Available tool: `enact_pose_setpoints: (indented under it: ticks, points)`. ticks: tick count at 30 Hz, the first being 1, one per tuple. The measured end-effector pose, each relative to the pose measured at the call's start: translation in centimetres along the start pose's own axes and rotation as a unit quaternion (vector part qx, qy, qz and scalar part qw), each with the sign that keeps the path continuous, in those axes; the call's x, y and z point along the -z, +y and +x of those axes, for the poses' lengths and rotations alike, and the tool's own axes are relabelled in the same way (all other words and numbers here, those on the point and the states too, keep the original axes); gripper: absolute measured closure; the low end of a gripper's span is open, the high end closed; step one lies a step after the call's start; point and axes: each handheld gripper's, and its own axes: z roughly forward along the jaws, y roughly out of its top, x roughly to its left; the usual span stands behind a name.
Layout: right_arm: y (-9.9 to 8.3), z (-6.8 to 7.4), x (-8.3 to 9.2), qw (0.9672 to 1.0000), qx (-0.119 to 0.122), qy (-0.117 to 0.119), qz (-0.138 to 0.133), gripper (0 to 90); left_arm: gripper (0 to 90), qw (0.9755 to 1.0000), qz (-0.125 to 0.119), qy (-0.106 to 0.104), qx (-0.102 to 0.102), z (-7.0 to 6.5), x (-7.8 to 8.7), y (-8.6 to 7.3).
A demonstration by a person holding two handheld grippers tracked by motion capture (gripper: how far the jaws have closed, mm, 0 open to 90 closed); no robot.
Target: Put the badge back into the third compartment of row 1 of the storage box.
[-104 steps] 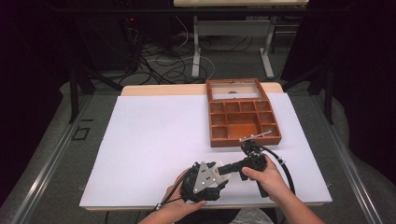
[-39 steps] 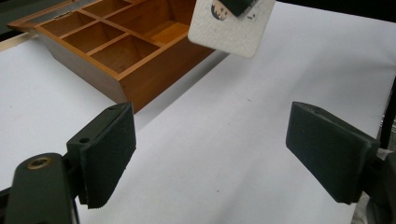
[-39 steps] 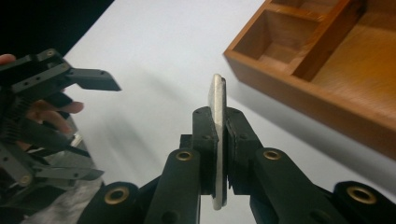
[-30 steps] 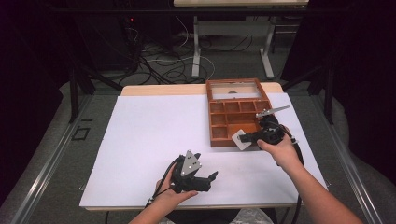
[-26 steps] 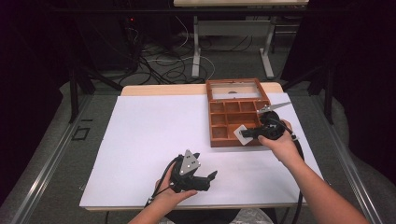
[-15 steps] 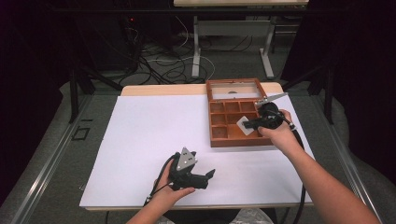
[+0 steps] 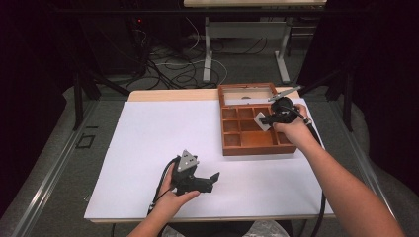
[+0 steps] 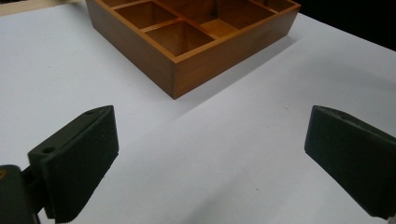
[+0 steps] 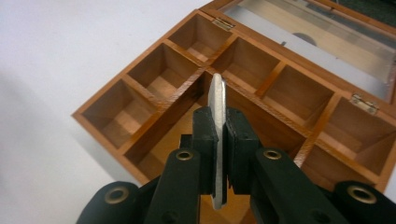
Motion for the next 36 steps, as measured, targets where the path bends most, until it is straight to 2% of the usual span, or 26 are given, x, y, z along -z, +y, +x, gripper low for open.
enact_pose_setpoints:
  ticks: [2, 6, 9, 14, 16, 19, 22, 25, 30, 36]
  points:
    - [0.2, -0.2, -0.3, 1.0000, -0.004, -0.003, 0.004, 84.7, 0.5, 1.0000, 0.000, 0.001, 0.007, 0.5, 0.1, 0.0]
    - [0.8, -1.1, -0.8, 0.9997, 0.011, -0.021, 0.002, 84.6, 0.6, 0.9996, -0.005, 0.010, 0.025, 1.8, 0.3, -0.1]
    - [1.0, -1.5, -1.1, 0.9995, 0.022, -0.025, 0.000, 84.6, 0.5, 0.9989, -0.015, 0.019, 0.039, 2.5, 0.6, -0.1]
    - [1.3, -2.7, -1.8, 0.9989, 0.022, -0.040, -0.011, 84.6, 0.5, 0.9972, -0.026, 0.024, 0.066, 3.5, 0.9, -0.3]
    - [1.3, -3.3, -2.1, 0.9988, 0.020, -0.043, -0.013, 84.6, 0.5, 0.9970, -0.025, 0.028, 0.068, 3.7, 1.0, -0.4]
    - [1.1, -4.1, -2.6, 0.9986, 0.010, -0.050, -0.013, 84.5, 0.5, 0.9974, -0.026, 0.028, 0.061, 4.1, 1.2, -0.5]
    - [1.0, -4.9, -3.0, 0.9981, 0.013, -0.059, -0.011, 84.5, 0.5, 0.9968, -0.028, 0.031, 0.069, 4.2, 1.3, -0.5]
    - [1.0, -5.5, -3.3, 0.9979, 0.013, -0.062, -0.015, 84.5, 0.6, 0.9969, -0.029, 0.035, 0.065, 4.4, 1.3, -0.6]
    - [1.0, -6.1, -4.0, 0.9973, 0.021, -0.064, -0.030, 84.5, 0.5, 0.9969, -0.028, 0.037, 0.063, 4.3, 1.3, -0.6]
    - [1.1, -6.4, -5.1, 0.9968, 0.030, -0.067, -0.030, 84.3, 0.5, 0.9969, -0.026, 0.039, 0.063, 4.3, 1.3, -0.7]
